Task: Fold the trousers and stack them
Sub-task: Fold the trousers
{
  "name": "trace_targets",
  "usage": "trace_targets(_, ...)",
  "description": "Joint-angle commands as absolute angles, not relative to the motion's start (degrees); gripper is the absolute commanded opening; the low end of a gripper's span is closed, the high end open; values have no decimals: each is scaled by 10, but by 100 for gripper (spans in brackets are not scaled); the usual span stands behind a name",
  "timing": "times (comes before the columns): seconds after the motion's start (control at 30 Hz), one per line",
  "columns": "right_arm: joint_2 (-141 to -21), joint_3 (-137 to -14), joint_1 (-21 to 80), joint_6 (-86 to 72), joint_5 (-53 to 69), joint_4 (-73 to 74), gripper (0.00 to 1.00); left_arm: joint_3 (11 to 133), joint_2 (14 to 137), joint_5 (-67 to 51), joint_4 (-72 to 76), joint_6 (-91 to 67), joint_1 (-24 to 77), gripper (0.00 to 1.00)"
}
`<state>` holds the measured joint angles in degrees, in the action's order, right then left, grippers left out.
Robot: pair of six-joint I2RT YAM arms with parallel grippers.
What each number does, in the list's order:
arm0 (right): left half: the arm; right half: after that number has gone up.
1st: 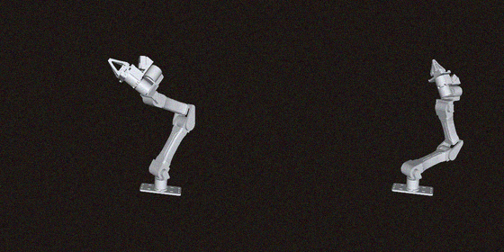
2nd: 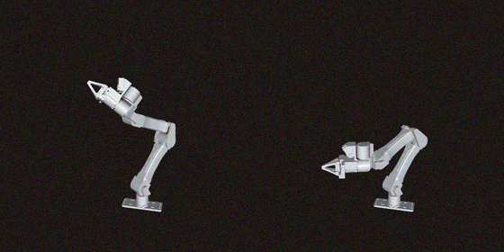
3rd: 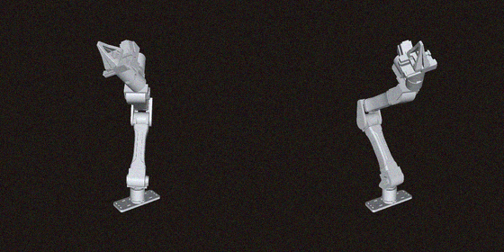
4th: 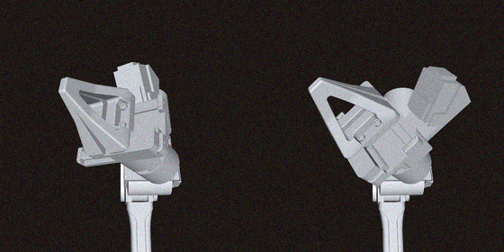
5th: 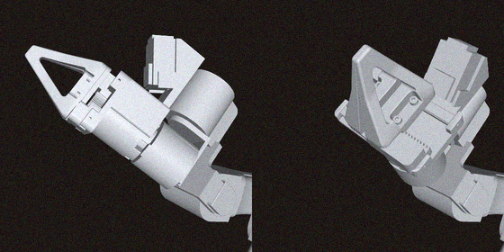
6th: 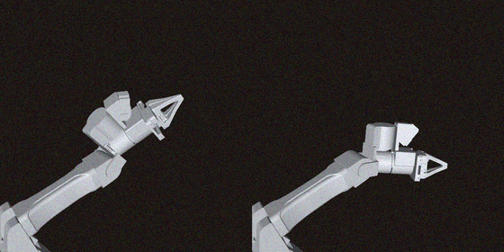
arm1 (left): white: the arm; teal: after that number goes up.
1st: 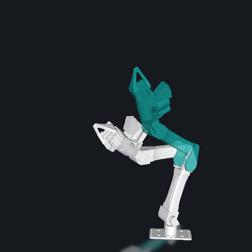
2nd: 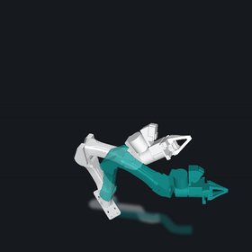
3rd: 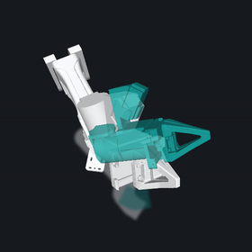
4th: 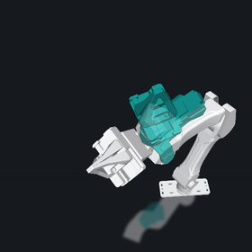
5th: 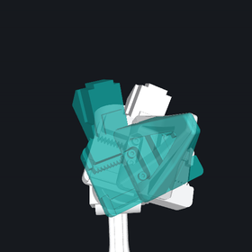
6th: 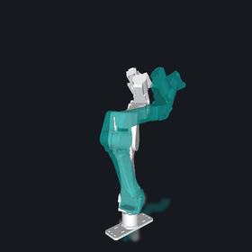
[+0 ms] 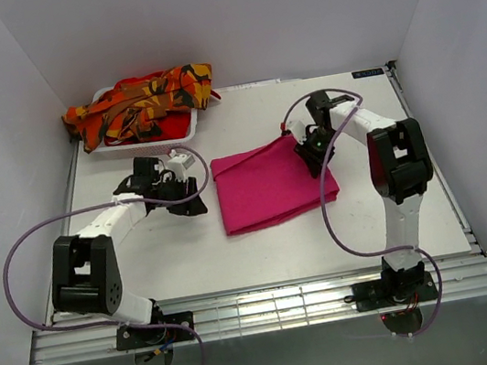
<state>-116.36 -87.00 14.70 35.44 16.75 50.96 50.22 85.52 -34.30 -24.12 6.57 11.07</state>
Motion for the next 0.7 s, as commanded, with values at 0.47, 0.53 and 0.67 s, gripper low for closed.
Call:
trace_targets(0.47, -1034, -902, 215, 288, 250, 410, 38, 482, 906, -387, 77, -230, 235, 51)
trace_targets(0.53, -1005, -846, 243, 259, 250, 385, 38, 481, 855, -370, 36, -229, 174, 50)
trace_targets(0.67, -982, -781, 311, 229, 219, 340, 38, 519, 844, -356, -94, -112, 126, 47)
